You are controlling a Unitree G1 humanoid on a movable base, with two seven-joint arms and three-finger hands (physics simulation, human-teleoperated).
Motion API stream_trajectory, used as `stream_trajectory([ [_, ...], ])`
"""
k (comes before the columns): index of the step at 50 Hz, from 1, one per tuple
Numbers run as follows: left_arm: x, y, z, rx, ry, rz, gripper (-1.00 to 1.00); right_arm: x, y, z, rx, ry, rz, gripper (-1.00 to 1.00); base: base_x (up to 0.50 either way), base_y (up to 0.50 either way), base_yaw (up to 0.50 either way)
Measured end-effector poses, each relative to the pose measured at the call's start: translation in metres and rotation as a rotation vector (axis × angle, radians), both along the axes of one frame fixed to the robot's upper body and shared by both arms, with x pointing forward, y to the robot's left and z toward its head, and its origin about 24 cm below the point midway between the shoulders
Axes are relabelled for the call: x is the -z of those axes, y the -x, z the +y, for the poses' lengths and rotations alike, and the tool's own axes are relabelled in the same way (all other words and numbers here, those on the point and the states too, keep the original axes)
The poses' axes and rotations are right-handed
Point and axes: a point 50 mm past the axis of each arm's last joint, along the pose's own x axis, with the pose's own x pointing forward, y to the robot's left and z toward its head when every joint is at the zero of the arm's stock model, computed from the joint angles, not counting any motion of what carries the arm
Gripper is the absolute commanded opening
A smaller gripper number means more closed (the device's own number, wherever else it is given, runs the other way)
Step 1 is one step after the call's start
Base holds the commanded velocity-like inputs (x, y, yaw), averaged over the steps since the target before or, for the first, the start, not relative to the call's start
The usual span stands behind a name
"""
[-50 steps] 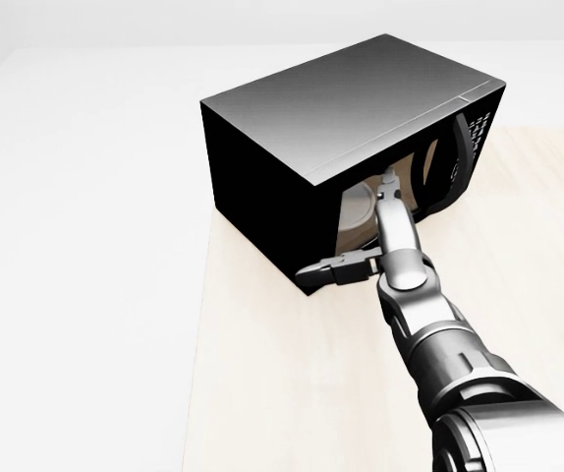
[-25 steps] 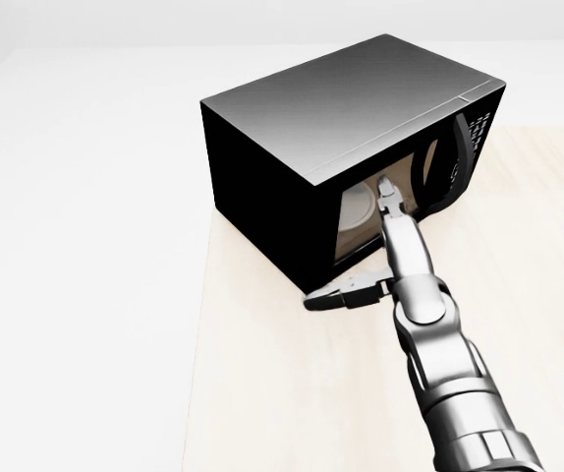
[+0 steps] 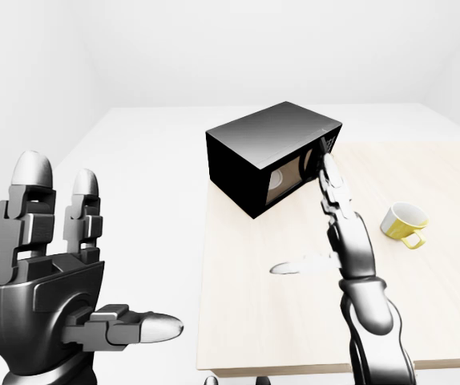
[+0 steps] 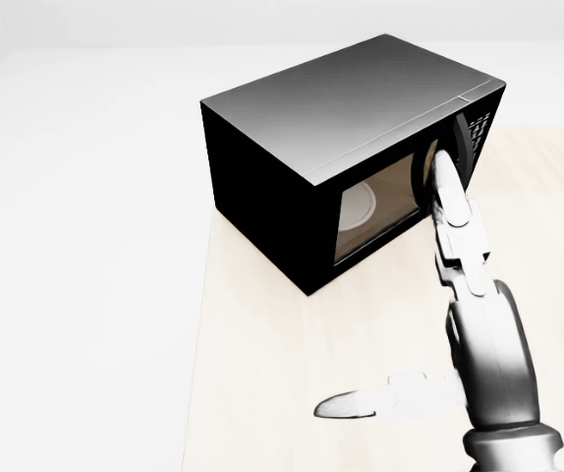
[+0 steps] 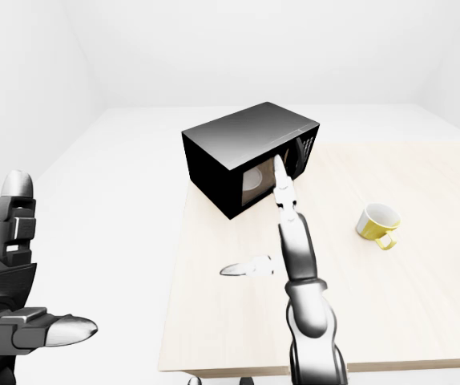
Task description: Close the microwave.
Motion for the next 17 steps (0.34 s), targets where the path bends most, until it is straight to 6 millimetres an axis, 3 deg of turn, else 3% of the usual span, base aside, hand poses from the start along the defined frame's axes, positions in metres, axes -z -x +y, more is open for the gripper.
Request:
stream_trajectory([
  [7,0.0,0.0,-0.001,0.0,-0.004,0.001,1.0,-0.008,0.031,-0.007,0.043,-0.047,-0.032,1.0,0.0,0.0,0.0],
  [17,0.0,0.0,0.0,0.002,0.0,0.003,1.0,-0.013,0.05,-0.008,0.065,-0.077,-0.046,1.0,0.0,0.0,0.0],
])
